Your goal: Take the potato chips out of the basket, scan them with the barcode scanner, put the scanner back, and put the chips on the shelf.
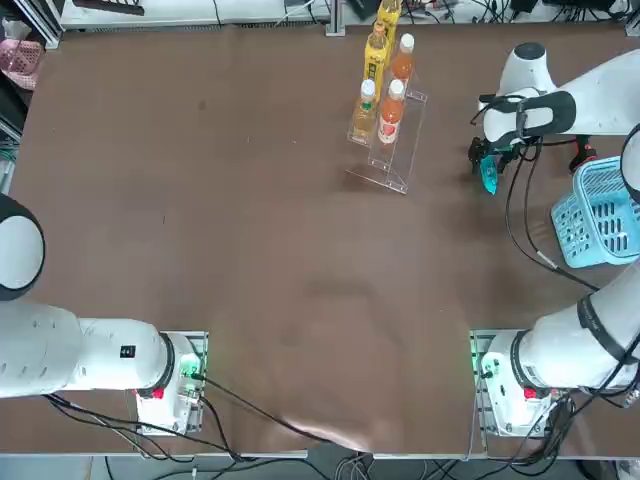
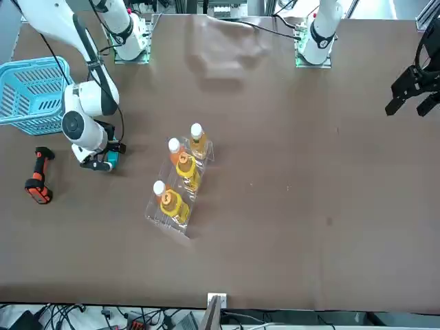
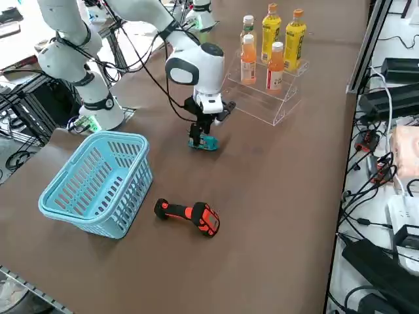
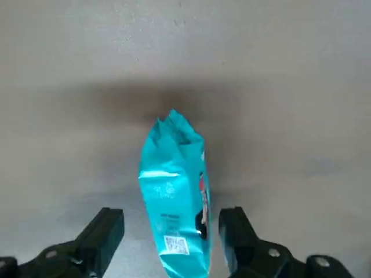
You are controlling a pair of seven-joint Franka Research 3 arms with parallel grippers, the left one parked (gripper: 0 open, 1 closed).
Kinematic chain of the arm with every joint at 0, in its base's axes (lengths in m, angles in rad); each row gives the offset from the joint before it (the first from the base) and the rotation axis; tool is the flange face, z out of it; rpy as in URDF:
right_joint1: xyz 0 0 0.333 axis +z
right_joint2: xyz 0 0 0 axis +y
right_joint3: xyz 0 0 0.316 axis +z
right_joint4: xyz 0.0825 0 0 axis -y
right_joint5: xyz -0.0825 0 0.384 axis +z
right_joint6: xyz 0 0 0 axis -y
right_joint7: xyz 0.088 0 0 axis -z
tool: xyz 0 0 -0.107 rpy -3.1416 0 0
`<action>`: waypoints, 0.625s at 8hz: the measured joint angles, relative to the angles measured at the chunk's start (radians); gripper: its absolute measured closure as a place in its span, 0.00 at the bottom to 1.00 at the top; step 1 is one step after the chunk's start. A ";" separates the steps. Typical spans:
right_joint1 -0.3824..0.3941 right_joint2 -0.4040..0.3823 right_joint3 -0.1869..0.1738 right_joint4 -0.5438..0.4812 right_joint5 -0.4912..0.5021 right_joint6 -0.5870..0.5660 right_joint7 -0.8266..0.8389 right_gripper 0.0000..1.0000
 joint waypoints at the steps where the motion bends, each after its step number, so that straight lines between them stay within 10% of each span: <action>1: -0.001 0.007 -0.004 0.000 -0.001 0.004 0.000 0.04; 5: -0.001 0.014 -0.008 0.000 -0.004 0.008 0.000 0.44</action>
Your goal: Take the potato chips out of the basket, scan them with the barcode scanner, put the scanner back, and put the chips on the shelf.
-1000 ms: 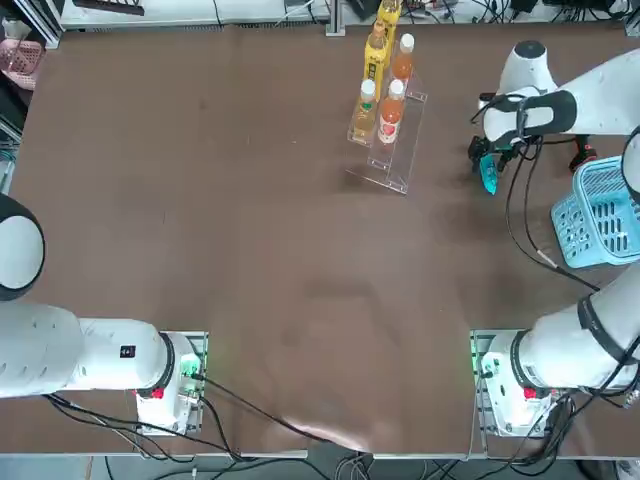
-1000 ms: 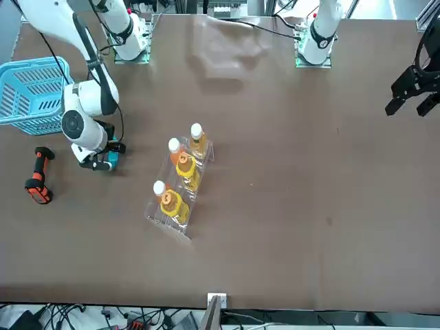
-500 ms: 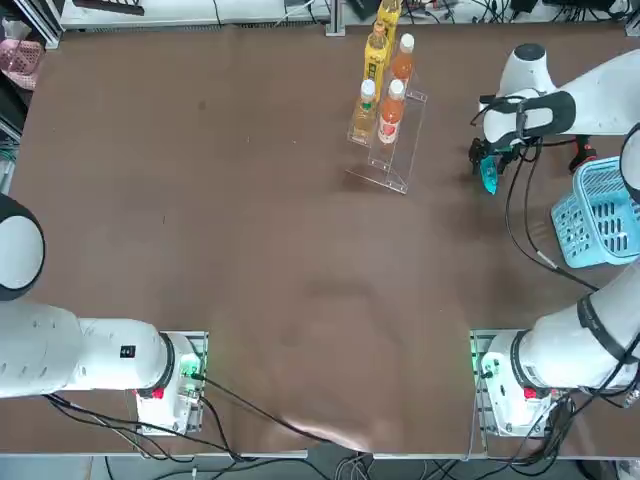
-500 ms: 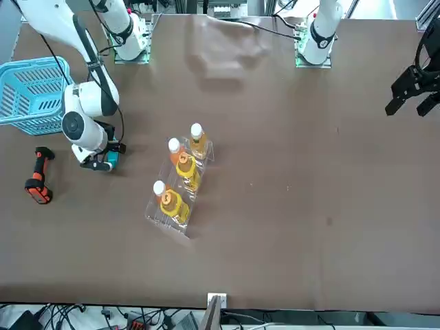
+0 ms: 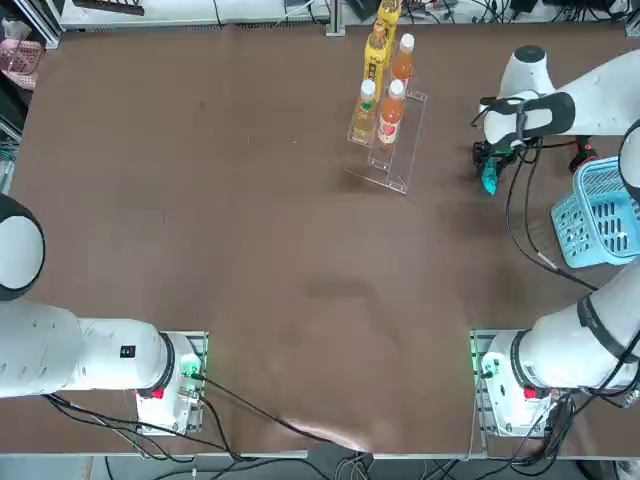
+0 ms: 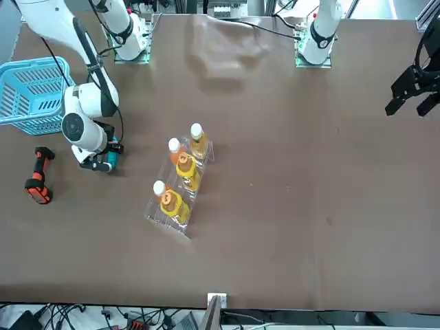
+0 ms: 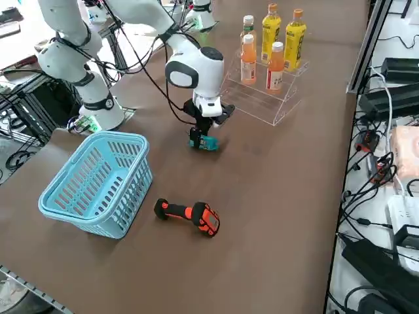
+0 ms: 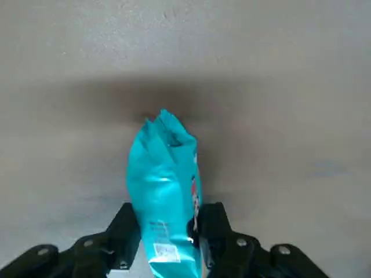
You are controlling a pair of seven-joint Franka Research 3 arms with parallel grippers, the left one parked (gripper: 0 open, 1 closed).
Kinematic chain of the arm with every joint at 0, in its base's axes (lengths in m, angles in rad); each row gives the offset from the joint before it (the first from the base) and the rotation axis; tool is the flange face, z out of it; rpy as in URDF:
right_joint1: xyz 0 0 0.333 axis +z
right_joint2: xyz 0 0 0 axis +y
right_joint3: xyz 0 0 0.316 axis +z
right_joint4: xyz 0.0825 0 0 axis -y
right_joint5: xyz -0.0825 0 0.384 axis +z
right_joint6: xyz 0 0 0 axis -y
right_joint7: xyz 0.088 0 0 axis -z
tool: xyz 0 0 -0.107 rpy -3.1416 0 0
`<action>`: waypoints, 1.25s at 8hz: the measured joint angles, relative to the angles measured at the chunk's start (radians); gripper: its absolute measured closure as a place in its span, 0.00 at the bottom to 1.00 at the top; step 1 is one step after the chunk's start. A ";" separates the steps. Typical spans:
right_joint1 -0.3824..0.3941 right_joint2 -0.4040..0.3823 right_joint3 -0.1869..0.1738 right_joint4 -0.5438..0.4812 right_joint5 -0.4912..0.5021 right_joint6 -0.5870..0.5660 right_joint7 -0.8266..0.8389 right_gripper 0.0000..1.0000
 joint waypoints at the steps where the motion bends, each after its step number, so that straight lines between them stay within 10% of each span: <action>1: 0.000 0.000 0.000 0.000 -0.001 0.000 0.000 0.53; 5: 0.007 -0.018 0.009 0.026 -0.003 -0.036 0.003 0.75; 10: 0.144 -0.130 0.033 0.170 0.039 -0.214 0.184 0.75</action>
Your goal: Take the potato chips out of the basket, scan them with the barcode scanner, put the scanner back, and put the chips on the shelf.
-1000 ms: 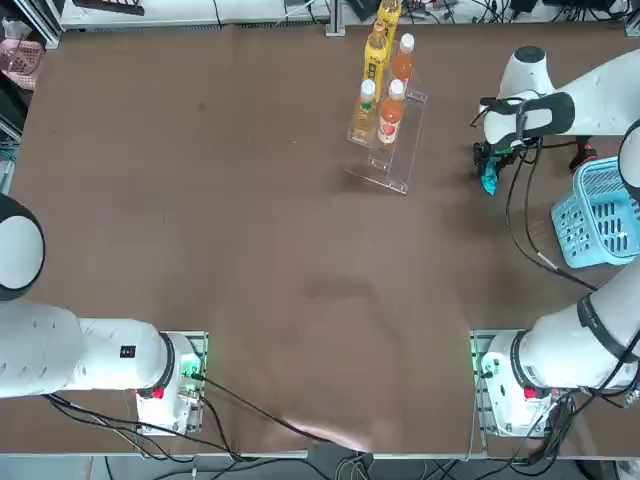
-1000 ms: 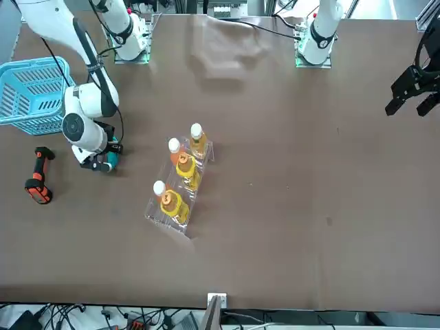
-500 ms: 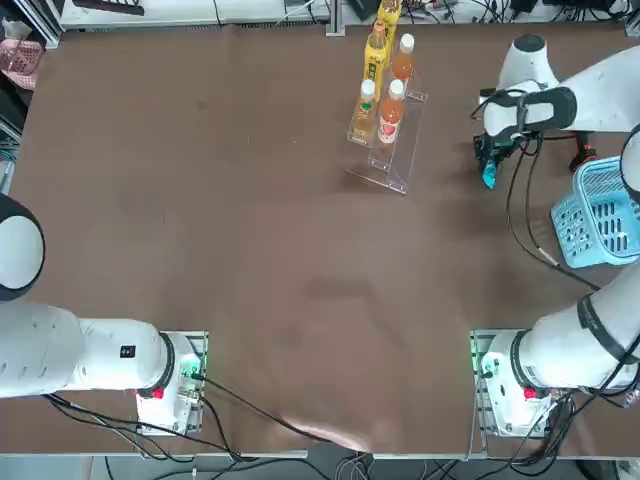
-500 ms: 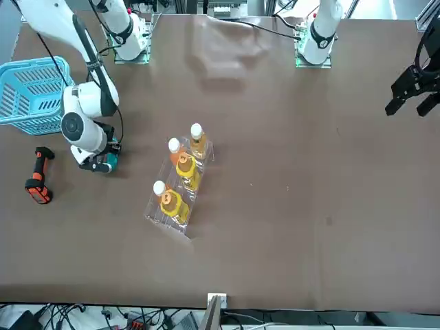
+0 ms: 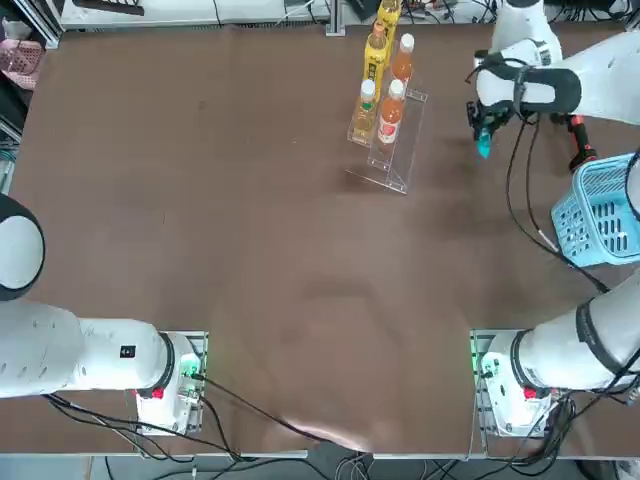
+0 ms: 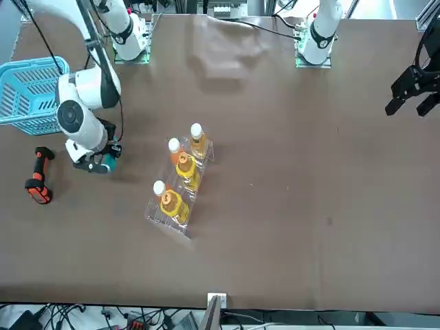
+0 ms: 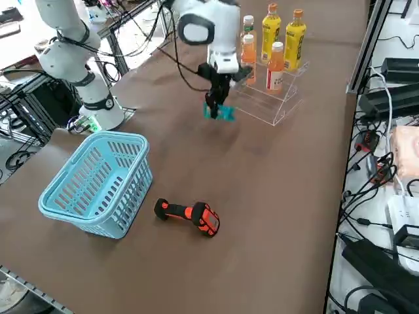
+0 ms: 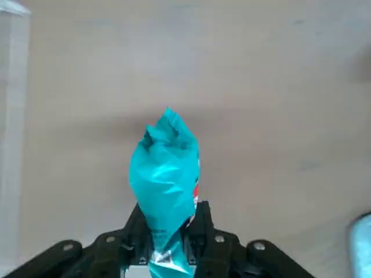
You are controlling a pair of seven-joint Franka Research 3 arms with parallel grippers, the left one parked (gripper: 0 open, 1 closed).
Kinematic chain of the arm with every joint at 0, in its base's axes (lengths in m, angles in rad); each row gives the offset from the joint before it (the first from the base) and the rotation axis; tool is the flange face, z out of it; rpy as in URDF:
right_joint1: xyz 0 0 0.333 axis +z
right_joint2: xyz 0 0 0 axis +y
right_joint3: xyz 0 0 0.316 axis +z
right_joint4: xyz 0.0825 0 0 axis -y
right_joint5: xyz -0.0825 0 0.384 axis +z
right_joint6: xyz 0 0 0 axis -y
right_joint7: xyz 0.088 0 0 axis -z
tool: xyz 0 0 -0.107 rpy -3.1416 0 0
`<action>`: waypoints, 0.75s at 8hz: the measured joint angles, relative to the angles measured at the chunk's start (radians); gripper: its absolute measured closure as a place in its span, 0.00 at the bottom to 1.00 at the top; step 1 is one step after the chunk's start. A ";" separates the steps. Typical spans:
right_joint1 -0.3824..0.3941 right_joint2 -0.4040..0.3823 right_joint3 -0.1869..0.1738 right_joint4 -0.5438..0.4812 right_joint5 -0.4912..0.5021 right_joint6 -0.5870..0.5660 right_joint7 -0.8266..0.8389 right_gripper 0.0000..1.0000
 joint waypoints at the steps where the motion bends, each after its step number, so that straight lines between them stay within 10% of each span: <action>1: 0.033 0.000 0.019 0.019 0.063 0.001 0.034 0.75; 6: 0.105 0.057 0.033 0.031 0.194 0.146 0.050 0.75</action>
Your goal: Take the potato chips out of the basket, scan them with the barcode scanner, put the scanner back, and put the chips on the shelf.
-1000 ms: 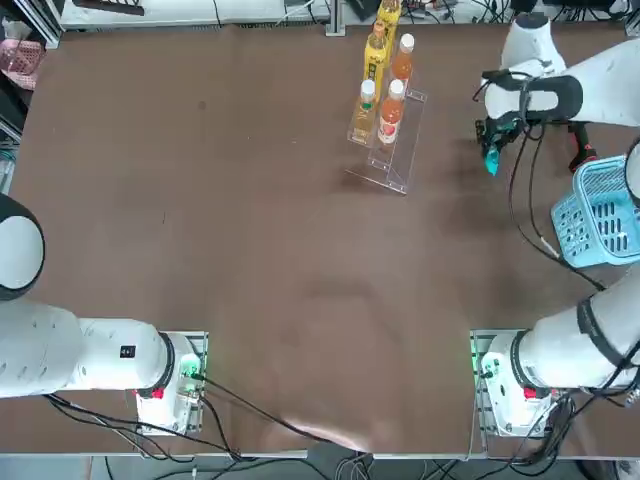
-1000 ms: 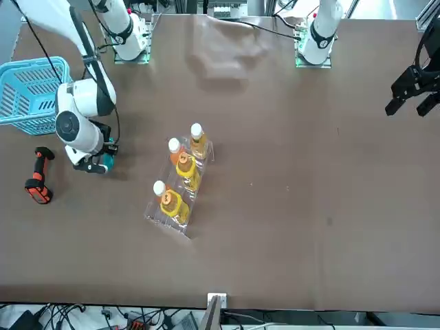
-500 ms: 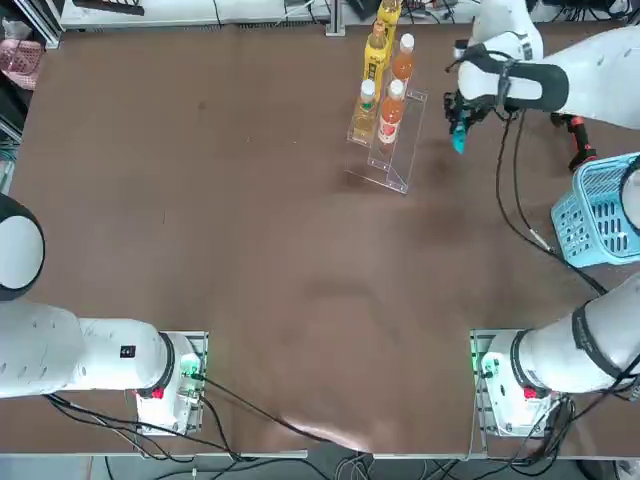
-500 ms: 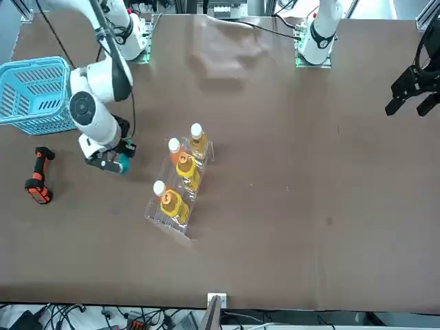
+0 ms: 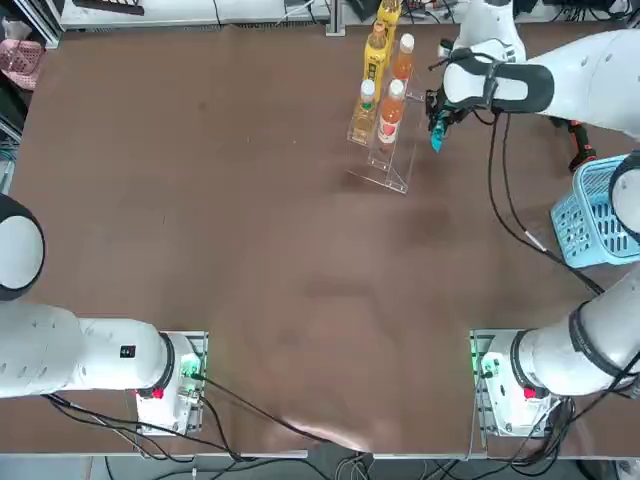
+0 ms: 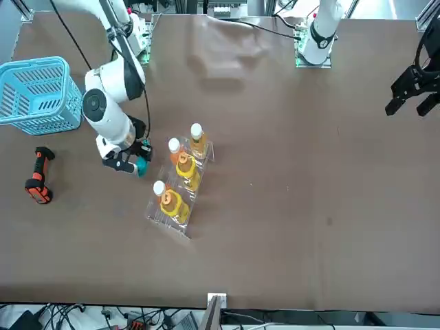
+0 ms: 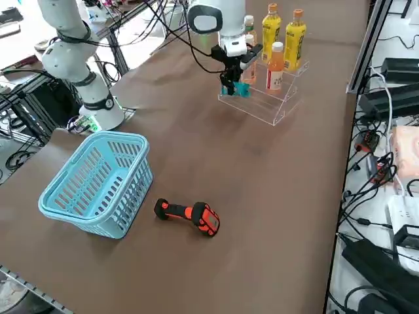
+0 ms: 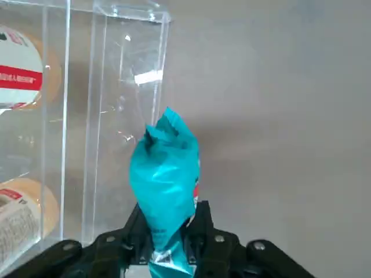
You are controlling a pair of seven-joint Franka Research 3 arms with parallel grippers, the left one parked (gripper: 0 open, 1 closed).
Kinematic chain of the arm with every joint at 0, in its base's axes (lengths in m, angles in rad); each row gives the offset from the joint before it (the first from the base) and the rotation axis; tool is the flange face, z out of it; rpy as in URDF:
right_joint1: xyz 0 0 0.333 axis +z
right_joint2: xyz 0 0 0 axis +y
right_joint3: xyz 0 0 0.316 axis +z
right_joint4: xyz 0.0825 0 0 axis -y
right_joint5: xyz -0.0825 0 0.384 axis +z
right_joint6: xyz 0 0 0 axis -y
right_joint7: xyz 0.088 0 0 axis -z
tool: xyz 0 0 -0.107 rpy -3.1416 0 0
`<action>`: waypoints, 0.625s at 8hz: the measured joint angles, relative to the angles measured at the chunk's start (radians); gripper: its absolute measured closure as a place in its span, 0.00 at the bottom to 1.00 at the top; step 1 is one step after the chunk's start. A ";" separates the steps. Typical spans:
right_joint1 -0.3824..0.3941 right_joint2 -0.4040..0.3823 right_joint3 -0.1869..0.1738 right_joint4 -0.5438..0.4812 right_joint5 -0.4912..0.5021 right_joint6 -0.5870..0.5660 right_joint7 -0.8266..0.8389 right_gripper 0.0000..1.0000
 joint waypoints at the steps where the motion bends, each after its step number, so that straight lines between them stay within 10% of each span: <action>1: 0.013 0.026 0.000 0.000 0.001 0.032 0.001 0.75; 5: 0.045 0.091 0.000 0.001 0.001 0.102 0.007 0.75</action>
